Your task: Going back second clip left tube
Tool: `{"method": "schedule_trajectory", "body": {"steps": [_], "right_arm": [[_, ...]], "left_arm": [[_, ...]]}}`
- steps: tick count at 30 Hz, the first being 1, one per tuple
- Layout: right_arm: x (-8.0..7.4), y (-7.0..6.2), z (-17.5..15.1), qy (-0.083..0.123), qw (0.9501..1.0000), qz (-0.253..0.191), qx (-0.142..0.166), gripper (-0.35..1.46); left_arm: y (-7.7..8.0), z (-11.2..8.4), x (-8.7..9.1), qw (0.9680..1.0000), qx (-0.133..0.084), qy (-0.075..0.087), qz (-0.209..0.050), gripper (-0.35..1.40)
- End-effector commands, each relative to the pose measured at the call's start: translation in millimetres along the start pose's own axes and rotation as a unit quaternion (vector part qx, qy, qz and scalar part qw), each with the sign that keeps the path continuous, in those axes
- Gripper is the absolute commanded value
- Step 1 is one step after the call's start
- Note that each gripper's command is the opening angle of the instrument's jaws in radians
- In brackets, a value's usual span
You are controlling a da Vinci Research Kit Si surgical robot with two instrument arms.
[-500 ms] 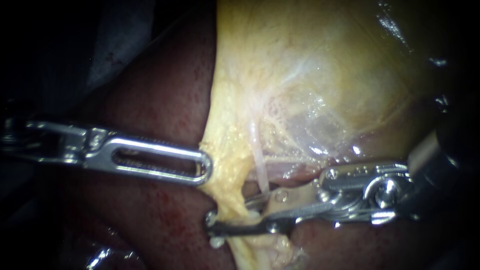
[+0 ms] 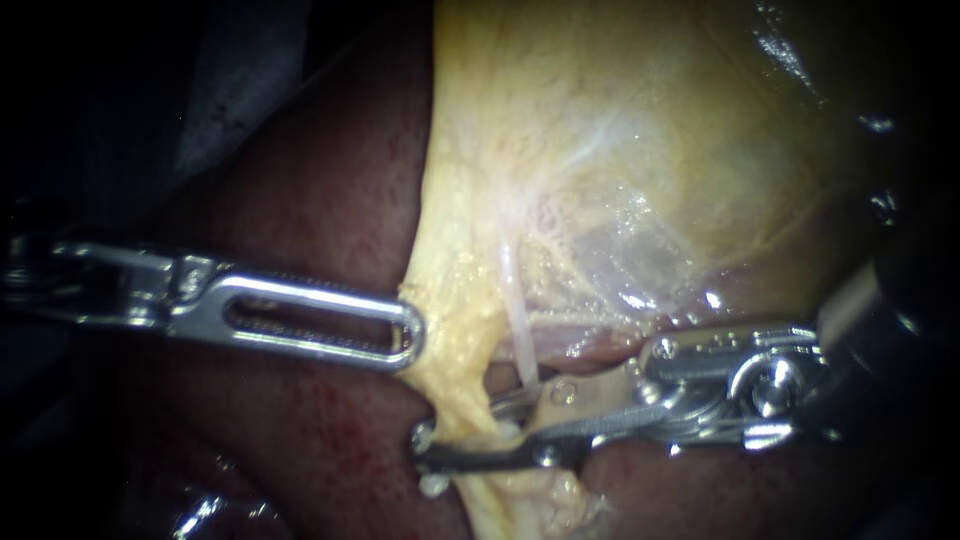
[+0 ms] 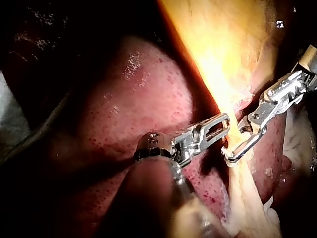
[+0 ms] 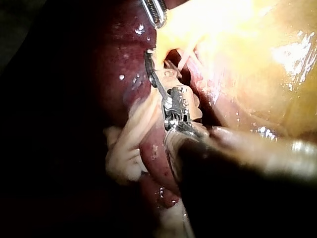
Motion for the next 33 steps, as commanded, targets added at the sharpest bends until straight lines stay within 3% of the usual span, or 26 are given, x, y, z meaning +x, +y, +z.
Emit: {"method": "schedule_trajectory", "body": {"steps": [1,6,15,24,33], "right_arm": [[0.0,0.0,0.1,0.003,1.0000,0.000,-0.003,0.21],[0.2,0.1,0.3,0.007,0.9999,-0.006,-0.009,0.37],[0.5,0.3,0.3,0.010,0.9996,-0.020,-0.014,0.44],[1.3,0.4,-2.3,0.020,0.9993,-0.023,-0.023,0.44],[1.4,-0.3,-5.5,0.027,0.9991,-0.020,-0.027,0.44]], "left_arm": [[0.0,0.0,0.0,1.0000,0.000,0.000,0.000,-0.35],[0.0,0.1,0.0,1.0000,0.000,0.000,0.000,-0.35],[0.0,0.1,0.0,1.0000,0.000,0.000,0.000,-0.35],[0.0,0.1,0.0,1.0000,0.000,0.000,0.000,-0.35],[0.1,0.2,0.0,1.0000,0.000,0.000,-0.003,-0.35]]}}
